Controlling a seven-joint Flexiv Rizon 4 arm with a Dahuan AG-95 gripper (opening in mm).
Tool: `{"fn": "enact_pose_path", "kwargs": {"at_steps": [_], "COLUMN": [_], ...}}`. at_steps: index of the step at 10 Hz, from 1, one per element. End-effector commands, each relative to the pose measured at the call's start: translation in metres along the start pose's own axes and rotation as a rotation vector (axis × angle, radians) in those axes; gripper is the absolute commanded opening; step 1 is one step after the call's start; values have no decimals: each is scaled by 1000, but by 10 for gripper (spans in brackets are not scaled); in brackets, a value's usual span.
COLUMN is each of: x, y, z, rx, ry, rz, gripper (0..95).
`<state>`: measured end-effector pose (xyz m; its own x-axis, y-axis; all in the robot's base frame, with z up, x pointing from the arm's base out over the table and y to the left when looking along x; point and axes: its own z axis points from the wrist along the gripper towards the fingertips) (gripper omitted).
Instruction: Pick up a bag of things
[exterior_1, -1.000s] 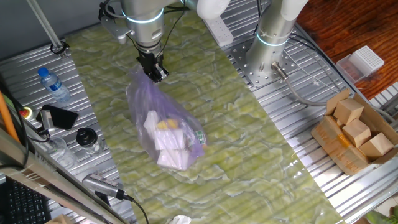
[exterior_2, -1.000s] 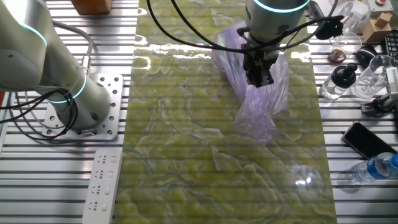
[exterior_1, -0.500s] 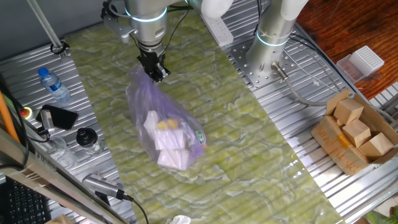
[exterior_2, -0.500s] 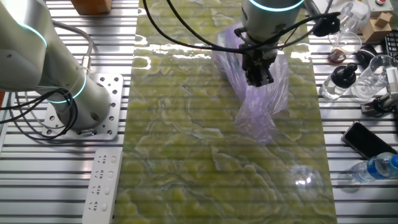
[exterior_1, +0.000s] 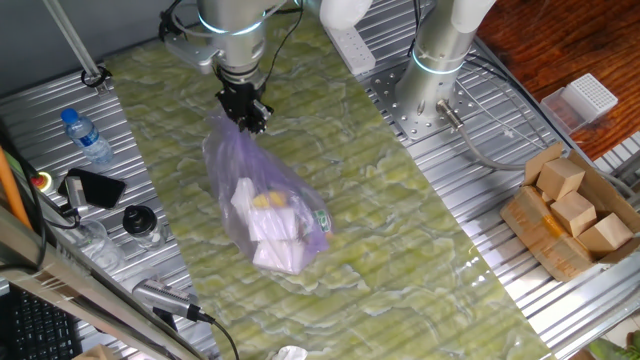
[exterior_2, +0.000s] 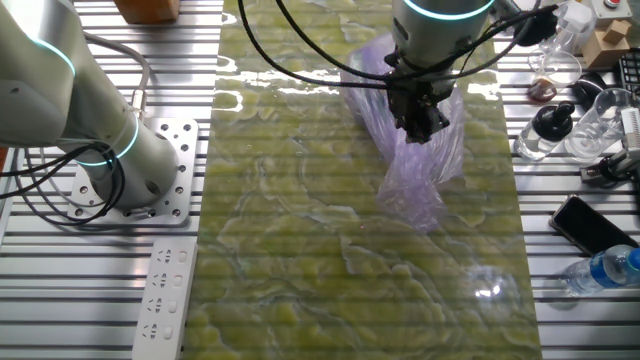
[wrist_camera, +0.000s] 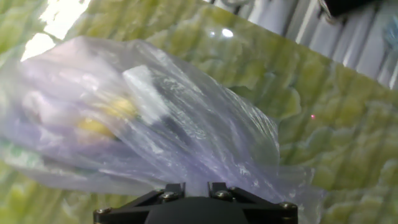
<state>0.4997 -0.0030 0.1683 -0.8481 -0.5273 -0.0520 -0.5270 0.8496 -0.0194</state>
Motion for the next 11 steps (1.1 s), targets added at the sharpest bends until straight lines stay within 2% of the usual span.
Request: {"fn": "enact_pose_path", "kwargs": {"at_steps": [1, 5, 10, 11], "x": [-12, -13, -29, -29], "y": [-14, -31, -37, -37], "z": [-3, 15, 31, 34], "rx": [-5, -18, -23, -34], "ry": [3, -8, -10, -13], "rz": [-215, -298, -396, -415], "gripper": [950, 950, 950, 760]}}
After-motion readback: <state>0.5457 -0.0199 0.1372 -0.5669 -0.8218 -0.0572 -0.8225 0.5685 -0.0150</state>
